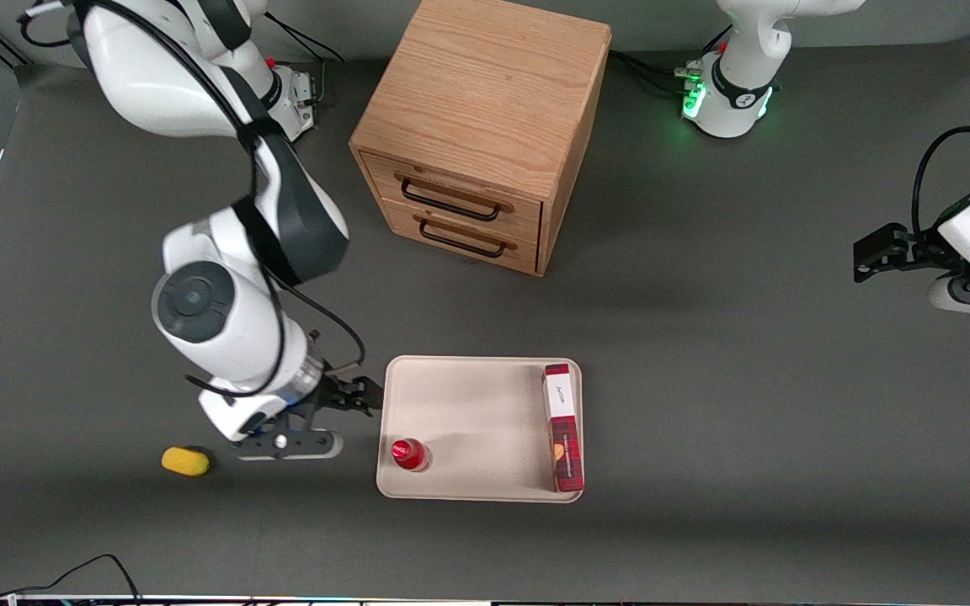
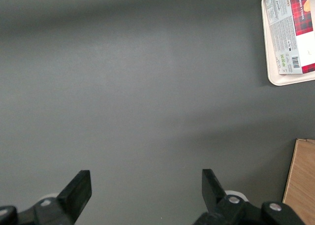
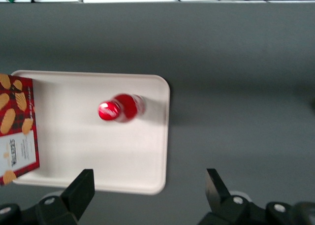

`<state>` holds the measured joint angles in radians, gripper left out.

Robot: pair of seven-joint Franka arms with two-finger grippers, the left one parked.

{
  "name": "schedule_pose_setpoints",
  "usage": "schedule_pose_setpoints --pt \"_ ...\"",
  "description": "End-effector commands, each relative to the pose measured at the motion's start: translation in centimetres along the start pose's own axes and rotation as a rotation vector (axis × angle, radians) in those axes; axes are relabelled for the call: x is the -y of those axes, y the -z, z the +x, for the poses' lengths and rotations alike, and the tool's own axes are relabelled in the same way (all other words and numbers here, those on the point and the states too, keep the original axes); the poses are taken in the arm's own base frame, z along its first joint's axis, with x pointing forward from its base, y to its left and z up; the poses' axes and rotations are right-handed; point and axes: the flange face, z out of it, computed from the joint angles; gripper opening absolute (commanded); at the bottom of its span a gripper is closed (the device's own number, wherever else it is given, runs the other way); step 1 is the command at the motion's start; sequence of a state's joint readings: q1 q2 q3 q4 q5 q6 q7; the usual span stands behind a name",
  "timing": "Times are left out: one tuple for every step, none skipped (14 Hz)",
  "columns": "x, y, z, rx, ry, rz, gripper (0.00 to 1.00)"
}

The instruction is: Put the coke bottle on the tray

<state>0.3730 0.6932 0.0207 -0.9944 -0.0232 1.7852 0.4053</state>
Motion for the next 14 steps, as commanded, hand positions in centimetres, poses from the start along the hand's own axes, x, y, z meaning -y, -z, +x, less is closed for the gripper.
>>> schedule_pose_setpoints --pt "-3.5 5.0 -3.4 0.043 -0.037 -0.03 1.0" --pt "-5.0 7.1 -4.6 0.06 -0.042 -0.038 1.0" --pt "-7.0 9.2 -5.5 0.075 -0.059 -0.047 1.0" --pt "-8.8 11.2 -6.4 0.083 -0.056 -0.049 1.0" --pt "-11.1 13.3 -7.3 0.095 -0.047 -0.05 1.0" --pt "-13.2 15.1 -8.2 0.1 -0.041 -0.041 1.0" --pt "-15.8 17.1 -9.0 0.102 -0.038 -0.021 1.0" --pt "-18.4 18.7 -9.8 0.102 -0.03 -0.008 1.0" --pt "-20.8 20.3 -10.5 0.102 -0.02 -0.002 1.0" --pt "-23.0 21.5 -11.2 0.104 -0.022 -0.002 1.0" --pt "-25.1 22.4 -11.7 0.112 -0.02 -0.002 1.0" --pt "-26.7 23.0 -11.9 0.111 -0.032 -0.004 1.0" --pt "-28.3 23.9 -12.2 0.1 -0.059 -0.007 1.0" --pt "-29.5 24.4 -12.4 0.098 -0.074 -0.009 1.0"
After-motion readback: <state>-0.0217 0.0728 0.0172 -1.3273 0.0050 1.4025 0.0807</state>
